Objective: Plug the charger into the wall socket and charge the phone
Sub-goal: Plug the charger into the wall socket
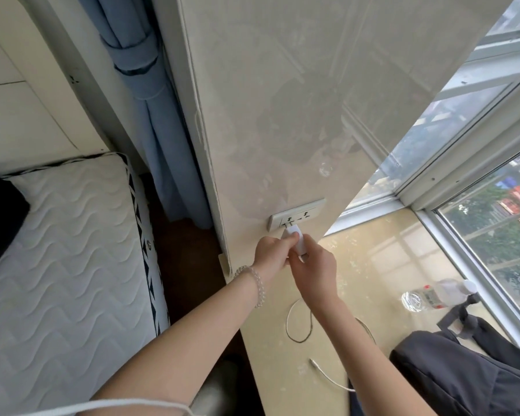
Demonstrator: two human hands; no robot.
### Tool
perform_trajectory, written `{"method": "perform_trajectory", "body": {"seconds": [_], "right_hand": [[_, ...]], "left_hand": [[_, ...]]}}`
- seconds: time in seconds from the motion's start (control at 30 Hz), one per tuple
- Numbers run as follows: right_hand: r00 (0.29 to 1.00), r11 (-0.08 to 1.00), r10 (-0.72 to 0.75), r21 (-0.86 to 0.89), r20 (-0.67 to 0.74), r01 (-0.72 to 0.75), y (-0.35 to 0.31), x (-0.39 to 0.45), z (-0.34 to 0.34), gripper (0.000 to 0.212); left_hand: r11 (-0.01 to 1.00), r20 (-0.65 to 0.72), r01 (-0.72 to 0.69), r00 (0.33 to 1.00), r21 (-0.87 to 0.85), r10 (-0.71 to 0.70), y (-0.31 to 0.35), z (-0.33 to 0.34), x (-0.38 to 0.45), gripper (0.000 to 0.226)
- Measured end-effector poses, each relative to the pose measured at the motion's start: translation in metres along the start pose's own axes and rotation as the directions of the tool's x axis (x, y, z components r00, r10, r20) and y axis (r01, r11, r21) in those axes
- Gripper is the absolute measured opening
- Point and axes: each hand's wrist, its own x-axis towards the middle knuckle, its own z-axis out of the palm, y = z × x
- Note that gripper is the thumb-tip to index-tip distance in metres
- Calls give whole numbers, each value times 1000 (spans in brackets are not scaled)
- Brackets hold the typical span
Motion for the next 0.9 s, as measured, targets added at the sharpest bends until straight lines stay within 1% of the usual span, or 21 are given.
{"method": "perform_trajectory", "body": {"seconds": [0.07,0.13,0.2,0.27,0.33,0.43,0.57,0.63,0.73,0.8,0.9], "right_hand": [[999,999,30,-11,-18,-31,-6,-2,6,19],[1000,999,24,-46,-17,-25,-5,1,5,19],[1000,1000,16,-17,-11,-16,-1,4,2,23],[1000,998,12,57,-10,-12,1,3,2,28],[1000,998,-2,61,-25,3,0,1,7,34],[999,1000,14,-27,-36,-15,-3,2,13,28],[1000,993,-22,-117,-19,19,-4,12,5,23],[999,992,-39,-119,-14,37,-4,17,0,27],[999,994,-13,-106,-37,9,-6,13,6,30],[999,994,-1,-105,-40,-4,-7,10,11,26],[1000,994,-26,-102,-2,26,-4,12,10,14]], "left_hand": [[1000,9,21,1000,-8,-21,3,-7,1,26],[999,2,40,999,-28,-40,3,-6,1,22],[998,-16,40,999,-43,-41,3,-2,2,20],[1000,-27,1,1000,-8,-1,2,1,4,18],[998,-28,-44,999,40,45,1,0,4,18],[998,-30,-42,999,36,43,0,-6,6,23],[996,-22,42,999,-85,-44,7,-5,7,21],[993,-46,57,997,-105,-62,9,2,6,22],[996,-48,44,998,-83,-48,7,0,8,23],[996,-35,31,999,-87,-34,6,-6,10,20],[994,-45,4,999,-109,-9,5,-7,11,16]]}}
